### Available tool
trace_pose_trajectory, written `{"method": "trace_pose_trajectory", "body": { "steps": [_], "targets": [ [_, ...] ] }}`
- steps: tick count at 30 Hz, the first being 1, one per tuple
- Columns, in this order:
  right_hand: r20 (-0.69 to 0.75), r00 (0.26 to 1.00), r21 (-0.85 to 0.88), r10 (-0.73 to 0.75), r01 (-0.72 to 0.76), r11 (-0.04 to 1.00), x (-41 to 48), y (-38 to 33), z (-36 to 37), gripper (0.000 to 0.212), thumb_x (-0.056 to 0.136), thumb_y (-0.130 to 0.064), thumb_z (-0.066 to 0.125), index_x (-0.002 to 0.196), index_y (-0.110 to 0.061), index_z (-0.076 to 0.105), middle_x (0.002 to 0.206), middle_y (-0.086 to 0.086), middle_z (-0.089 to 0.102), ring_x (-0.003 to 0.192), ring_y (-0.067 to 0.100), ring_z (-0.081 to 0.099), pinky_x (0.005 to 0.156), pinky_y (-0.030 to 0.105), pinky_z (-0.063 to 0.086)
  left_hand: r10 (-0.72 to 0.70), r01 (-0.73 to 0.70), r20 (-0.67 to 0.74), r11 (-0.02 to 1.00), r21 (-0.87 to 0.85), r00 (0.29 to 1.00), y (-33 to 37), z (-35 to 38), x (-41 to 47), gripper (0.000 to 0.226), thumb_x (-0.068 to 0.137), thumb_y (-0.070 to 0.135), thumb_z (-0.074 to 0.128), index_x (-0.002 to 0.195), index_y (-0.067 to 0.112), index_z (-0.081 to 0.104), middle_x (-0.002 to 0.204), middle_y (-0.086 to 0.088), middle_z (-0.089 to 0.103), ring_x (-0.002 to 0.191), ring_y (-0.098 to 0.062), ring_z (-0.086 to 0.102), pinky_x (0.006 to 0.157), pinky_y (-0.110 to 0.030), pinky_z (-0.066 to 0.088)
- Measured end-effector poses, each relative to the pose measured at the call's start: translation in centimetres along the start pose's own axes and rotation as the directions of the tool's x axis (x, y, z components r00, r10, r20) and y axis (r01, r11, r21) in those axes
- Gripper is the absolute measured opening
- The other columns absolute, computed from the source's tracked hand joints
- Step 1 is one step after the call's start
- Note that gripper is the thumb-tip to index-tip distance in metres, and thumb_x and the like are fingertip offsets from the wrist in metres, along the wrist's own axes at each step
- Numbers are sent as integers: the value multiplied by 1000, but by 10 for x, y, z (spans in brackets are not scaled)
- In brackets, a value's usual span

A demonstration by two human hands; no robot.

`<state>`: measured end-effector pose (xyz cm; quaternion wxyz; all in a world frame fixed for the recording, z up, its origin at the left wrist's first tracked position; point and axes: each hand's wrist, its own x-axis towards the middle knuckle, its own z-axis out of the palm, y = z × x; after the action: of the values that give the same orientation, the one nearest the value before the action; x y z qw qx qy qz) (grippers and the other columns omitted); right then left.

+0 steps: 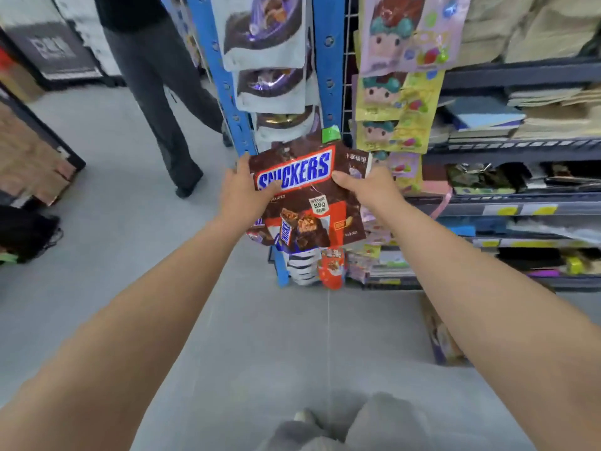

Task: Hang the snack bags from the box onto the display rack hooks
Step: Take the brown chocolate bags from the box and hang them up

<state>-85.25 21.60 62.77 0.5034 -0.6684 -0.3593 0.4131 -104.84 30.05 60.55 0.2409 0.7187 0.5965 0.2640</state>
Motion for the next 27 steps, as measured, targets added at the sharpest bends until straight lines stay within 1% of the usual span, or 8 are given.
{"method": "trace_pose_trajectory", "body": {
  "steps": [5, 7, 10, 13, 17, 20, 23, 27],
  "targets": [
    [42, 993, -45, -111, 113, 993, 1, -54, 24, 13, 81, -19, 72, 87, -14, 62, 84, 1, 65, 54, -1, 59, 48, 9, 49, 189, -154, -110, 951, 268, 976, 13, -41, 33, 59, 86, 49, 55, 134, 16, 43, 132, -9, 51, 125, -29, 45, 109, -49, 29],
    [47, 987, -104, -151, 155, 982, 6, -73, 27, 17, 79, -23, 73, 85, -12, 63, 78, -2, 65, 51, -1, 59, 50, 11, 50, 207, -187, -94, 964, 188, 974, 25, -56, 46, 43, 90, 42, 55, 123, 15, 53, 119, -7, 61, 115, -29, 53, 105, -45, 33],
    [2, 981, -55, -194, 193, 980, 17, -94, 19, 17, 79, -22, 74, 72, -18, 58, 69, -6, 63, 41, -5, 58, 44, 11, 48, 198, -202, -78, 978, -46, 977, 48, -71, 63, 19, 90, 31, 58, 98, 14, 57, 97, -7, 64, 92, -26, 61, 80, -36, 45],
    [-41, 973, 0, -225, 225, 974, 32, -108, 5, 18, 78, -24, 75, 82, -13, 61, 70, -5, 63, 42, -4, 60, 43, 12, 49, 277, -302, -170, 942, -144, 946, 75, -78, 80, 13, 90, 22, 59, 84, 15, 50, 84, -3, 58, 81, -23, 57, 66, -31, 41],
    [-42, 969, 26, -242, 243, 970, 54, -137, -9, 53, 67, -43, 80, 98, -8, 55, 89, 8, 67, 78, 16, 68, 76, 37, 59, 348, -454, -334, 829, -326, 876, 110, -89, 102, 21, 86, 18, 60, 70, 24, 49, 69, 4, 55, 74, -20, 55, 70, -36, 45],
    [-40, 950, 70, -310, 312, 948, 68, -161, -16, 30, 79, -28, 73, 80, -9, 49, 72, -1, 60, 54, 2, 62, 52, 19, 51, 352, -501, -425, 806, -317, 834, 129, -97, 119, 20, 88, 17, 57, 72, 24, 47, 68, 13, 54, 73, -16, 55, 69, -33, 44],
    [26, 920, 109, -390, 386, 916, 80, -183, -19, 12, 85, -18, 66, 79, -11, 58, 59, -10, 67, 51, -2, 63, 54, 19, 54, 356, -540, -520, 801, -259, 776, 146, -108, 135, 17, 89, 17, 55, 75, 21, 45, 70, 11, 53, 73, -13, 54, 67, -30, 42],
    [58, 898, 132, -437, 427, 895, 94, -216, -16, 16, 89, -19, 61, 73, -16, 58, 48, -15, 64, 46, -4, 61, 48, 14, 48, 440, -611, -583, 782, -126, 683, 157, -133, 161, 9, 90, 17, 53, 90, 9, 56, 81, 6, 55, 79, -16, 56, 76, -34, 45]
  ]
}}
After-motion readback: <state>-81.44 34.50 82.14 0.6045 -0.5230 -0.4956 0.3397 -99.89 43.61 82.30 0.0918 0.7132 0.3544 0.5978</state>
